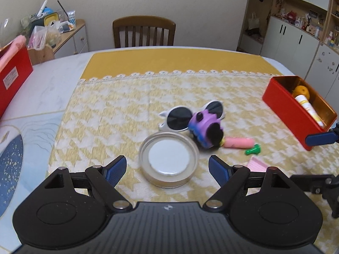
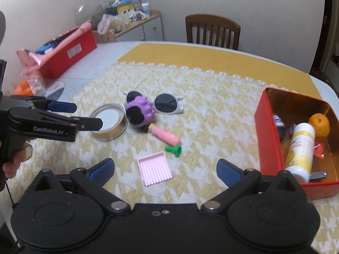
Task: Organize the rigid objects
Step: 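Grasp the clear round lid with the left tool while the right tool grasps the pink tray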
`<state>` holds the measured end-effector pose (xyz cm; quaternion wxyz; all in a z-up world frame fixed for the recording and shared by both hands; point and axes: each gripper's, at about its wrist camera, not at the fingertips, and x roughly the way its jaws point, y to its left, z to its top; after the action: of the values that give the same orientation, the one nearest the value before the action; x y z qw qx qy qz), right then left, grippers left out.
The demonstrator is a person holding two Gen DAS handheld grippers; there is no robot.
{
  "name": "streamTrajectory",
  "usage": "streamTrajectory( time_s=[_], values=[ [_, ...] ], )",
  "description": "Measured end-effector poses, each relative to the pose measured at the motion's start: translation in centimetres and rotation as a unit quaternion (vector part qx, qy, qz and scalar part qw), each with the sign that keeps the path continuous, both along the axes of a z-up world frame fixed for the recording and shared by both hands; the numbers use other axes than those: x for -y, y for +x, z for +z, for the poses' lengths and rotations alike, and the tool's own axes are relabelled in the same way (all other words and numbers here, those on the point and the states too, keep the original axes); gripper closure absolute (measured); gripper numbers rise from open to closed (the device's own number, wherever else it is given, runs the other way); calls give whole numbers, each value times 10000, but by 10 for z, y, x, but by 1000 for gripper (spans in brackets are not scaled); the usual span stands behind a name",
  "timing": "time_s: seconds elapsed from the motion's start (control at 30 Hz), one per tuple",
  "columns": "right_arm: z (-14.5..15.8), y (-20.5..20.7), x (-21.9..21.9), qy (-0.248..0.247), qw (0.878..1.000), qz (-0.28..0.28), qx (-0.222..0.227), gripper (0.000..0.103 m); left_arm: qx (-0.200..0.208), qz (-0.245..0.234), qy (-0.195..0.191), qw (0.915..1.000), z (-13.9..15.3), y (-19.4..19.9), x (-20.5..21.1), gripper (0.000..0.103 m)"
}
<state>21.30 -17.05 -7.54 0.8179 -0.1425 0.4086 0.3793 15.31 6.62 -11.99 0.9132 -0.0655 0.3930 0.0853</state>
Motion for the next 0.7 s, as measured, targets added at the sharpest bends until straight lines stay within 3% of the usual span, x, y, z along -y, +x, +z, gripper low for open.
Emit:
streamTrajectory(
  time_s=[0.2,0.47,0.57,0.7],
  values=[
    [-19,1,-17,-259,9996,109,-70,0,-58,-125,-5,9999,-14,6,1,18],
    [-37,7,-31,-507,9984,216,-94,6,-150,-268,368,9989,-33,17,5,18],
    [-42,10,-37,-569,9980,250,-112,18,-110,-304,414,9986,-36,21,5,18],
    [-44,9,-42,-599,9976,332,-17,24,-113,-339,528,9980,-39,28,7,18]
  ],
)
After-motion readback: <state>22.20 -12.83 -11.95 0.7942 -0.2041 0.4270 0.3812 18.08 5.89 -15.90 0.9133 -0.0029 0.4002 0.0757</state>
